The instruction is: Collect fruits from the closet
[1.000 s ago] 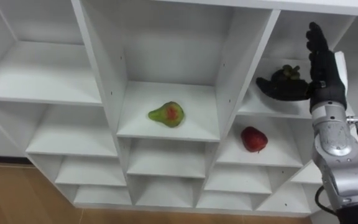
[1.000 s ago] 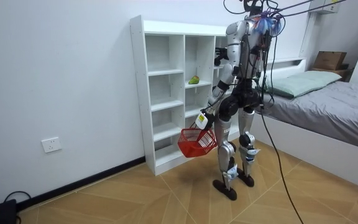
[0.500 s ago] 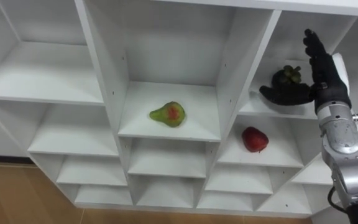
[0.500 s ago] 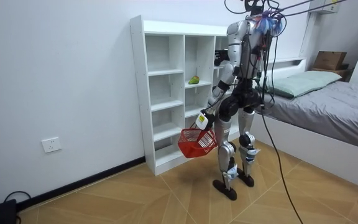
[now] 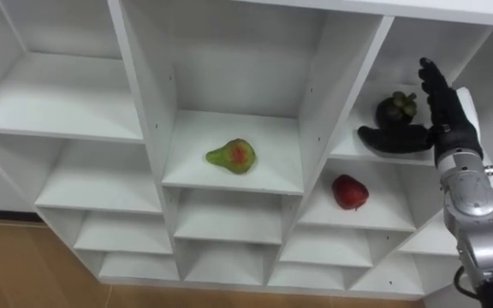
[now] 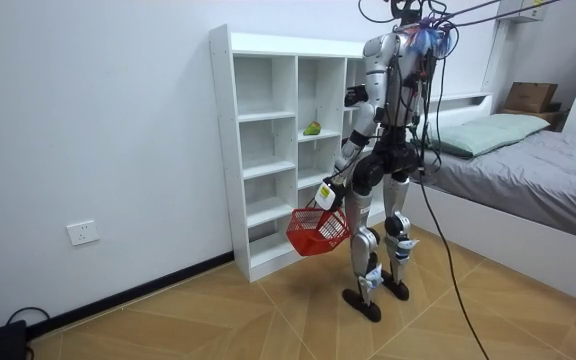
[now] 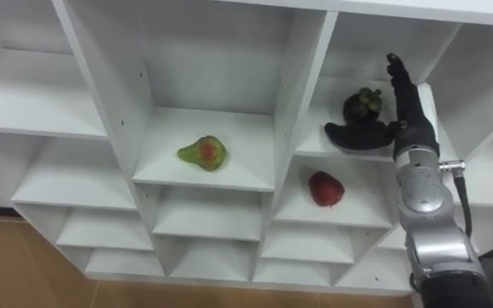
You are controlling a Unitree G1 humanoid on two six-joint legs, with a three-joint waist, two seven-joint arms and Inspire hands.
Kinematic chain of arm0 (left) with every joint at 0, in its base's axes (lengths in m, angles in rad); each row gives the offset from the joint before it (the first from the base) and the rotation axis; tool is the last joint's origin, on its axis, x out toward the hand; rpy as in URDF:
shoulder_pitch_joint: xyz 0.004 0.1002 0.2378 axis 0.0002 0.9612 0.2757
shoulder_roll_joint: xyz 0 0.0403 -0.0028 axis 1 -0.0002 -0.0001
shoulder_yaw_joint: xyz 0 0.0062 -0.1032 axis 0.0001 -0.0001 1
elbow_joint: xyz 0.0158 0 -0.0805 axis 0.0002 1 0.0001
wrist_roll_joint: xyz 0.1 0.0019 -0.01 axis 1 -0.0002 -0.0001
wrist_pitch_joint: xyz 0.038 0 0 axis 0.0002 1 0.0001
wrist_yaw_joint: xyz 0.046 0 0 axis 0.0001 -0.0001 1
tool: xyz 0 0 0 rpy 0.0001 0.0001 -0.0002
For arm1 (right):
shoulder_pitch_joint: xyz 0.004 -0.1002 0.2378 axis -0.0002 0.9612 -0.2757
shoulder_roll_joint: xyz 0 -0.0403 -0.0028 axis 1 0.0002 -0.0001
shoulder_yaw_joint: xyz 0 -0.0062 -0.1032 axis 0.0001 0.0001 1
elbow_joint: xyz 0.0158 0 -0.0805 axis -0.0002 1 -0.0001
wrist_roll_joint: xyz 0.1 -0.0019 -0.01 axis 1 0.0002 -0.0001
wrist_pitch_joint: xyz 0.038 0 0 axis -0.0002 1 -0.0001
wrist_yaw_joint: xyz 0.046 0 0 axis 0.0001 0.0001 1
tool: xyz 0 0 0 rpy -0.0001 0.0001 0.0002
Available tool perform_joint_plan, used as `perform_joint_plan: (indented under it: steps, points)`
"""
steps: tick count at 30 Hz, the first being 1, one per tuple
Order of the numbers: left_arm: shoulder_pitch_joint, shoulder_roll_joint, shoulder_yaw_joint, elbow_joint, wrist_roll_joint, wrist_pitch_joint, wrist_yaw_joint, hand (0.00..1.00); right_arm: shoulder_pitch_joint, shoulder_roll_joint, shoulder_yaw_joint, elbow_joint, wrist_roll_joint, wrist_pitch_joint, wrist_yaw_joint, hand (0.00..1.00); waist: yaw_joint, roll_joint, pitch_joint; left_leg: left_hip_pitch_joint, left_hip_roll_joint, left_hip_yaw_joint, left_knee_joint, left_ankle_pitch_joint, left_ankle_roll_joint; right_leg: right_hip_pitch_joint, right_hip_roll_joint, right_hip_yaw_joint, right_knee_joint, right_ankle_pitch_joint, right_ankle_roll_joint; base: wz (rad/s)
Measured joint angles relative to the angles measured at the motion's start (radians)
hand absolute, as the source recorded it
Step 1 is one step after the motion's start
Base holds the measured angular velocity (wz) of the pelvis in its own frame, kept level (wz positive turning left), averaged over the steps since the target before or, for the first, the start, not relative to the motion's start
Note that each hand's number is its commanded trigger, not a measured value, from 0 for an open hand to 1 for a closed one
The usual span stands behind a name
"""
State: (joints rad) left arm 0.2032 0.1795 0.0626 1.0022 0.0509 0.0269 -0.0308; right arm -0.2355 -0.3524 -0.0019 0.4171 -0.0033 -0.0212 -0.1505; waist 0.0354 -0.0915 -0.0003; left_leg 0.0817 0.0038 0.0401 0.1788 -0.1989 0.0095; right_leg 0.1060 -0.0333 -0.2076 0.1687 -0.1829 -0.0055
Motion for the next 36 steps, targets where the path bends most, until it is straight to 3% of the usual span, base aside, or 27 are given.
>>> perform_joint_plan:
  steps: [8,29,36]
  points:
    - [-0.004,0.001,-0.004,0.000,-0.003,0.018,0.002,1.00,-0.032,0.000,-0.004,0.085,0.057,-0.012,0.001,0.00,-0.002,0.001,0.0046,-0.005,-0.001,-0.010,0.005,-0.001,0.000,0.006,-0.001,-0.016,0.001,0.000,0.000,0.04]
    - [-0.008,0.009,0.003,0.007,0.002,0.037,-0.003,1.00,-0.068,-0.001,-0.021,0.201,0.060,-0.037,0.068,0.00,0.001,-0.005,-0.0006,0.007,-0.001,-0.016,0.009,-0.001,0.000,0.022,-0.001,-0.018,0.001,0.000,0.000,0.01]
    - [-0.013,0.025,0.002,0.019,0.002,0.039,-0.029,1.00,-0.082,-0.032,-0.018,0.237,0.042,-0.043,0.140,0.00,0.005,-0.006,0.0005,0.018,0.000,-0.015,0.001,-0.001,-0.001,0.032,0.000,-0.023,0.001,0.000,-0.001,0.00]
